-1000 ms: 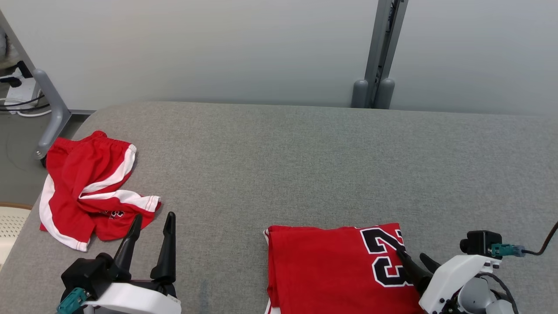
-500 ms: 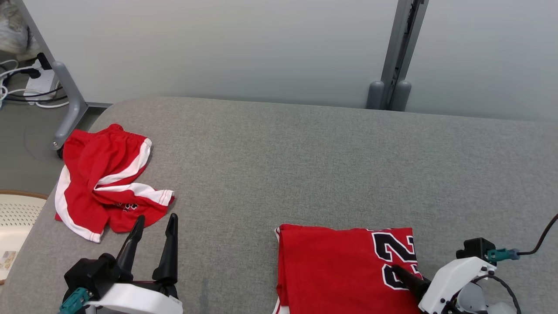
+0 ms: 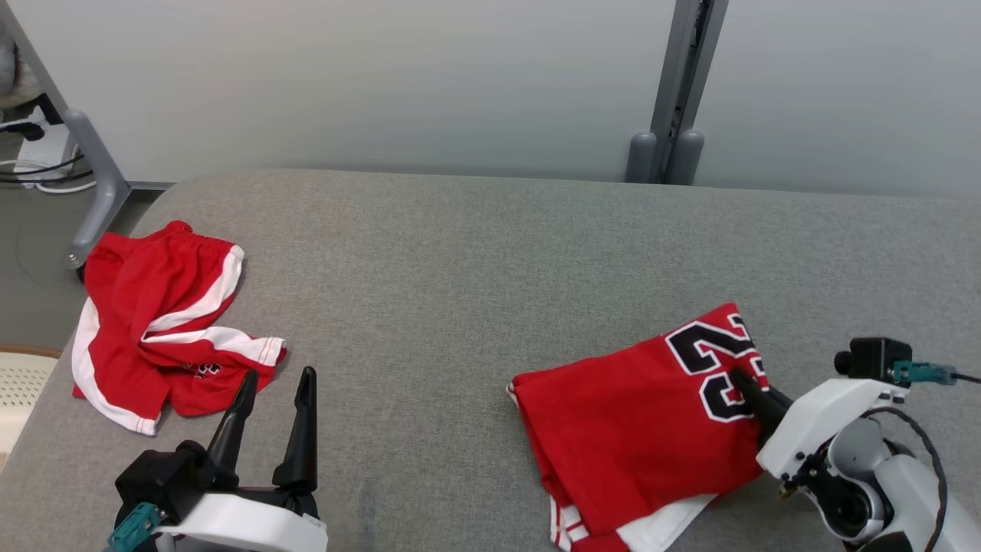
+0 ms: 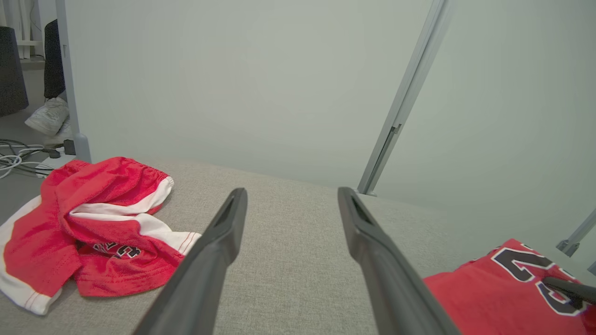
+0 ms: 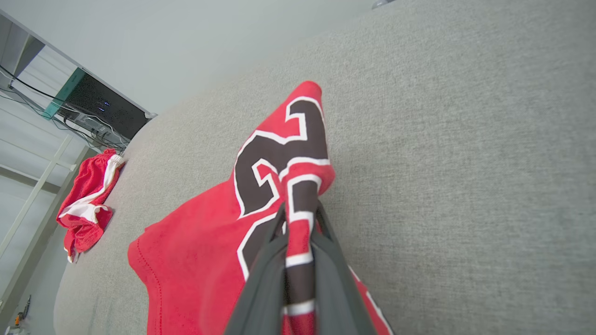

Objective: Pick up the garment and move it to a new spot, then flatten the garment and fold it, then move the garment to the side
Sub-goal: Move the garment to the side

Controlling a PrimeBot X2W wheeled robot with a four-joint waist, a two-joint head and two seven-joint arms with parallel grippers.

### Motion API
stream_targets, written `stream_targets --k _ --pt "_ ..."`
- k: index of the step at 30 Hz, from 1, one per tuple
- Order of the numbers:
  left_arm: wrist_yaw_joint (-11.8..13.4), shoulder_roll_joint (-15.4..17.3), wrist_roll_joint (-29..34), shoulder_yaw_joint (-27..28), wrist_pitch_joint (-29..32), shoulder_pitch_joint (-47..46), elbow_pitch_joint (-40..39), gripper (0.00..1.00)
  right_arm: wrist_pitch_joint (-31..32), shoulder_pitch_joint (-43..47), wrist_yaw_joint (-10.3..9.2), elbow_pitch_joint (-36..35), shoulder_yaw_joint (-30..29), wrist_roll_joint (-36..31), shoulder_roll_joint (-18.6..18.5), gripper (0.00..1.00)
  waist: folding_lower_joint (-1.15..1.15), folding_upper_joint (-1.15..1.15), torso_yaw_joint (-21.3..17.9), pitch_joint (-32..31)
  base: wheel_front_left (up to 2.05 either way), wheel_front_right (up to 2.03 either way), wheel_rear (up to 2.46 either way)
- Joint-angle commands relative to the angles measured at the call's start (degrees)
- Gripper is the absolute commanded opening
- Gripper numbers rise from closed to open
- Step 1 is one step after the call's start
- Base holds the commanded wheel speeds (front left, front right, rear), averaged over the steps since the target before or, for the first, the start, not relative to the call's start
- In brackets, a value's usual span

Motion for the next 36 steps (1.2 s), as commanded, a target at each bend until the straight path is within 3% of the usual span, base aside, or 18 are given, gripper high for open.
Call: stream_targets --k 1,12,23,36 --pt "0.07 -0.19 0.75 0.48 -0.20 -1.07 -0.30 1.00 -1.36 -1.82 0.01 0.12 0.27 0.06 -1.32 0.00 0.00 0.00 -0.76 0.53 0.00 0.00 0.00" --pt "-1.96 -3.88 7.48 3.89 -0.18 -3.25 -3.96 1.00 -6.66 -12.95 0.01 3.22 1.38 1.26 -7.96 0.00 0.00 0.00 -4.56 7.25 0.00 0.00 0.00" --pt "-7.39 -6.00 12.46 6.91 -0.19 -9.34 -5.08 1.00 -12.80 -27.88 0.01 10.65 0.32 -0.60 -15.03 0.00 0.00 0.00 -8.87 19.65 0.00 0.00 0.00" --pt "-9.62 -5.09 15.21 9.08 -0.19 -11.88 -5.90 1.00 -18.86 -38.00 0.01 22.25 -1.26 -7.58 -16.06 0.00 0.00 0.00 -15.12 24.96 0.00 0.00 0.00"
